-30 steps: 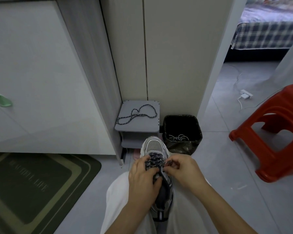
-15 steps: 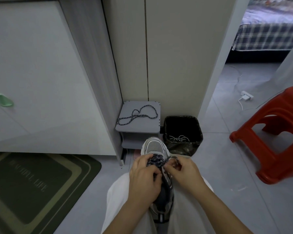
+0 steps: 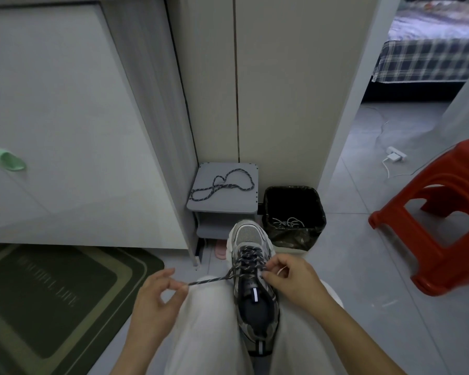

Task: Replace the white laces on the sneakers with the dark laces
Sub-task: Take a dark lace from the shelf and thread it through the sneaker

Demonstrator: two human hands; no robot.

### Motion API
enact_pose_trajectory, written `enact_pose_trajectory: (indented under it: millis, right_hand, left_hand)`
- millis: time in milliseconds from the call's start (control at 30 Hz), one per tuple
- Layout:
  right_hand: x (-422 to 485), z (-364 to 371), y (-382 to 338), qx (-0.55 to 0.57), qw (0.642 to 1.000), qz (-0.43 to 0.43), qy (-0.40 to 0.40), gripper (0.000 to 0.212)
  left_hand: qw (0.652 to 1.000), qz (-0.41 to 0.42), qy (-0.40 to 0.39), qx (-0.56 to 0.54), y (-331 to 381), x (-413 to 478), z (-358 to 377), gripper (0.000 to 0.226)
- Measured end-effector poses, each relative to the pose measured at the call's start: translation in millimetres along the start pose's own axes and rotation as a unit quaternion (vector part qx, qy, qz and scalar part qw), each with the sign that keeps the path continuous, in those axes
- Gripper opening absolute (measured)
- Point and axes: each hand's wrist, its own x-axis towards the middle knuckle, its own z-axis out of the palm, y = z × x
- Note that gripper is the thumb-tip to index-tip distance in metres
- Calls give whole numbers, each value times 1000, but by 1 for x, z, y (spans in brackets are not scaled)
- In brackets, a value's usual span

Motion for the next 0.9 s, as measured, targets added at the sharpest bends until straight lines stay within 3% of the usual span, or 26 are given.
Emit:
enact_pose_trajectory:
  millis: [133, 233, 400, 467, 600, 767, 900]
  right_hand:
    - [0, -1, 0, -7, 1000, -5, 1, 16]
    - [0, -1, -2, -6, 1000, 1, 3, 19]
    - [0, -7, -4, -25, 1000, 8, -14, 12]
    - [0, -10, -8, -77, 997, 0, -9, 2]
    - [1, -9, -23, -80, 996, -34, 35, 9]
    - [10, 0, -34, -124, 988, -87, 6, 15]
    - [18, 11, -46, -188, 973, -123, -42, 13]
  left_hand:
    - [997, -34, -73, 1, -6, -3, -3, 26]
    - [987, -27, -133, 80, -1, 1, 2, 11]
    - [983, 88, -35, 158, 16, 26, 27, 23]
    - [972, 127, -87, 177, 25, 36, 46, 24]
    - [943, 130, -190, 242, 37, 46, 71, 16]
    - [957, 155, -148, 197, 52, 55, 49, 8]
    - [962, 149, -169, 155, 79, 50, 21, 7]
